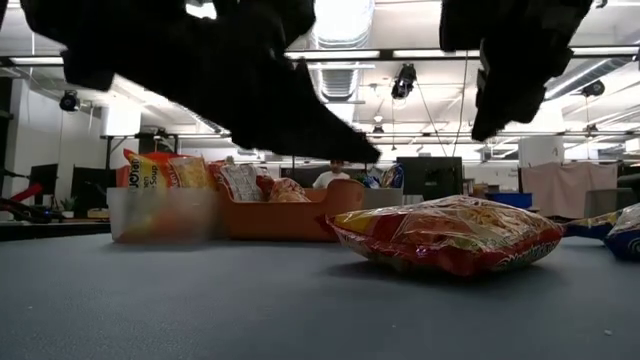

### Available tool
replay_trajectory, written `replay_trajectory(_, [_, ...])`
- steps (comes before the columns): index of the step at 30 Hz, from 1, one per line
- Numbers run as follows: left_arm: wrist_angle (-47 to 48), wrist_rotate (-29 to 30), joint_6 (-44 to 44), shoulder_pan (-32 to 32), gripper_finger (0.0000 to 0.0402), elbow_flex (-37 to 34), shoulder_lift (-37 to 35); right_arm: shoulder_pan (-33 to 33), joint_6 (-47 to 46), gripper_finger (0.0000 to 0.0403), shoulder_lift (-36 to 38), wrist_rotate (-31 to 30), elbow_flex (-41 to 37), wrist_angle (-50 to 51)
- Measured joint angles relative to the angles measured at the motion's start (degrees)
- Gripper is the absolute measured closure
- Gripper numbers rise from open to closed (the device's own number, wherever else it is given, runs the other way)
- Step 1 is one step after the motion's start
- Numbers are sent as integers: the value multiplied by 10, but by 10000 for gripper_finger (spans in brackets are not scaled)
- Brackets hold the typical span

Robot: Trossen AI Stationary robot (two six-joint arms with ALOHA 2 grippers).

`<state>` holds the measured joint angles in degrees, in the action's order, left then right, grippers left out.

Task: Sort Maruchan noodles
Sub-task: Put the red noodle pack into the orange bin

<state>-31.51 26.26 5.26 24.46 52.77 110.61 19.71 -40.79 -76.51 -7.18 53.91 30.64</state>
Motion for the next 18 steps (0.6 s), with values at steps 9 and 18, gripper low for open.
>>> replay_trajectory(9, [7, 0, 12, -1, 274, 13, 46, -30, -99, 359, -6, 87, -35, -61])
replay_trajectory(18, [96, 1, 62, -2, 274, 12, 45, -41, -153, 211, -6, 108, -75, -83])
